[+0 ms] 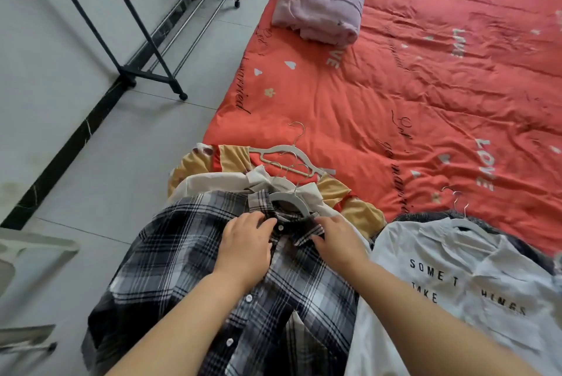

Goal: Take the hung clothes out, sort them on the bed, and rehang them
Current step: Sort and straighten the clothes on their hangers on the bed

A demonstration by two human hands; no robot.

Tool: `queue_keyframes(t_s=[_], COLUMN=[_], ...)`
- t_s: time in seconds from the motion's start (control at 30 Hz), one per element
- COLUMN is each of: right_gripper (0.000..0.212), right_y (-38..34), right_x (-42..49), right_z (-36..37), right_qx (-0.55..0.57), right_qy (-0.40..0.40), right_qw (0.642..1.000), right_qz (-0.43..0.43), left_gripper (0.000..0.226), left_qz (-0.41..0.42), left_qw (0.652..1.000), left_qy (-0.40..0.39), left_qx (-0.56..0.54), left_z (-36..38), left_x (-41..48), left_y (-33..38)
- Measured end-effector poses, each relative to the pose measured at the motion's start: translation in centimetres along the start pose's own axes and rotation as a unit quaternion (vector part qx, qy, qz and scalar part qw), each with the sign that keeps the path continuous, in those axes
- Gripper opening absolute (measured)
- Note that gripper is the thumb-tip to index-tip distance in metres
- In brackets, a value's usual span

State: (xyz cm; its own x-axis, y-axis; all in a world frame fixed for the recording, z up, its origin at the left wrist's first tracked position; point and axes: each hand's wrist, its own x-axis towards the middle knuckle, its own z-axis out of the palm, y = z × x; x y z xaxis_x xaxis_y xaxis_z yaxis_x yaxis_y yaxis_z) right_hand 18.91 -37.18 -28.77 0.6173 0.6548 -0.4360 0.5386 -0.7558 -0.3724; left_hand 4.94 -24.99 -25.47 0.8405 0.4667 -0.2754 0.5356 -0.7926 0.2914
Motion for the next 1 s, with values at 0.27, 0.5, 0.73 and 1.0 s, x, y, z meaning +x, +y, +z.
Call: queue_keyframes(t_s=[0.27,0.5,0.73,1.0], right_gripper=[0.037,0.03,0.021,0.023], right_y=[0.0,0.3,-1.5,-6.3], right_x=[7.3,9.3,4.9,-2.1], right_z=[5.1,7.0,4.2,-0.7], right_qx=[0.011,-0.003,0.081,0.122], right_qy=[0.047,0.125,0.222,0.334], right_qw=[0.998,0.991,0.97,0.92], right_qz=[0.035,0.044,-0.059,-0.164], left_gripper=[0.051,0.052,0.067,0.05], left_qz=[0.006,0.009,-0.016,-0.018], left_qw=[1.0,0.999,0.993,0.981], left_qy=[0.013,0.031,0.119,0.193], left_qx=[-0.009,-0.026,-0.002,0.013], left_z=[4.5,6.8,3.9,-2.5], left_x=[5.0,5.1,5.0,1.4], left_y=[-2.8,-3.6,-3.5,-2.9])
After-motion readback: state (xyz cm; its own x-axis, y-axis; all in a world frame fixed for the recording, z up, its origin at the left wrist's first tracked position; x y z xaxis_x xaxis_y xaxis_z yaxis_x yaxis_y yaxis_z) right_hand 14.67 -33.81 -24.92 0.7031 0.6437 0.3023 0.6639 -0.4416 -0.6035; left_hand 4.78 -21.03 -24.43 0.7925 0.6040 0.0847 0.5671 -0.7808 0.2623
